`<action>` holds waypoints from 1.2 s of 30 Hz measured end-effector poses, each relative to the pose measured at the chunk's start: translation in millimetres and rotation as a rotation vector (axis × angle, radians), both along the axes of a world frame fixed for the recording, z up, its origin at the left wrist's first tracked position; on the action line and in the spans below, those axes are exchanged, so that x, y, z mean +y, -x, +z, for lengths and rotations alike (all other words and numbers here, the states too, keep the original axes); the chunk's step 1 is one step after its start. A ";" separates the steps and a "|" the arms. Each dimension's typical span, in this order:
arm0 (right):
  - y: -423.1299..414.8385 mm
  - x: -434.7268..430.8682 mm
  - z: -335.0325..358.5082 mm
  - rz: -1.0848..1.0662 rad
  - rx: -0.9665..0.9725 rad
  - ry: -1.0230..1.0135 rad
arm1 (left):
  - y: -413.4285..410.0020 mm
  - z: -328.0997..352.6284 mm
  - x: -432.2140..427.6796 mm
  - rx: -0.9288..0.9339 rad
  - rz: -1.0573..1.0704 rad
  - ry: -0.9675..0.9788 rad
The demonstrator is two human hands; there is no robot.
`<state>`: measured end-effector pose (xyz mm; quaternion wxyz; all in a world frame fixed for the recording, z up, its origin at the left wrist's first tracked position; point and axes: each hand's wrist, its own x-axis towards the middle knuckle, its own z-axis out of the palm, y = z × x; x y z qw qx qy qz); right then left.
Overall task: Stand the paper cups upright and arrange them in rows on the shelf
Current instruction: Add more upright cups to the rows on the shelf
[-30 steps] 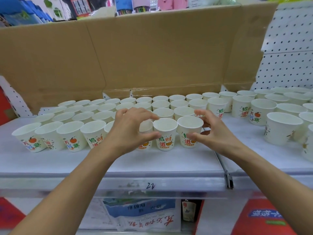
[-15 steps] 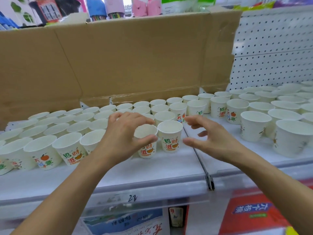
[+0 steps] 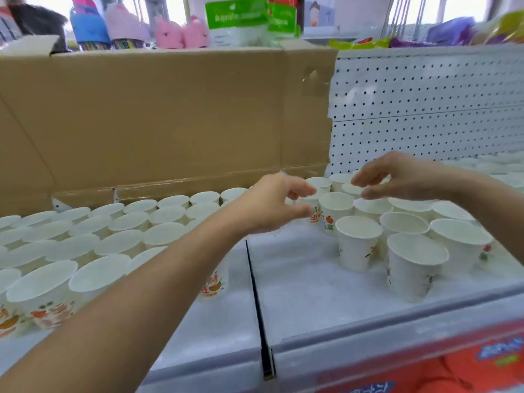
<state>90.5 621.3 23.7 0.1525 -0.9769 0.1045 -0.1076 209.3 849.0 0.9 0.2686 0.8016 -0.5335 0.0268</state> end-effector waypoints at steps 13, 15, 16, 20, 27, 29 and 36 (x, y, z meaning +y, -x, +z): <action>55.0 -16.4 4.1 0.280 0.258 0.001 | 37.5 -41.6 -78.8 0.127 0.041 -0.027; 62.6 -14.4 4.2 0.296 0.328 0.032 | 40.7 -43.6 -83.4 0.140 0.057 -0.010; 64.5 -13.8 2.2 0.299 0.363 0.060 | 41.9 -43.9 -84.6 0.150 0.062 -0.002; 65.3 -10.1 -13.3 0.291 0.440 0.160 | 41.9 -42.5 -74.8 0.153 0.102 -0.015; 32.1 11.8 -26.2 0.333 0.267 0.177 | 20.1 -31.7 -4.5 0.132 0.197 -0.106; 11.2 29.5 -28.3 0.342 0.217 0.195 | 7.6 -24.9 10.3 0.136 0.220 -0.154; -47.7 65.7 -44.3 0.263 0.072 0.219 | -16.9 -12.4 31.0 0.135 0.247 -0.312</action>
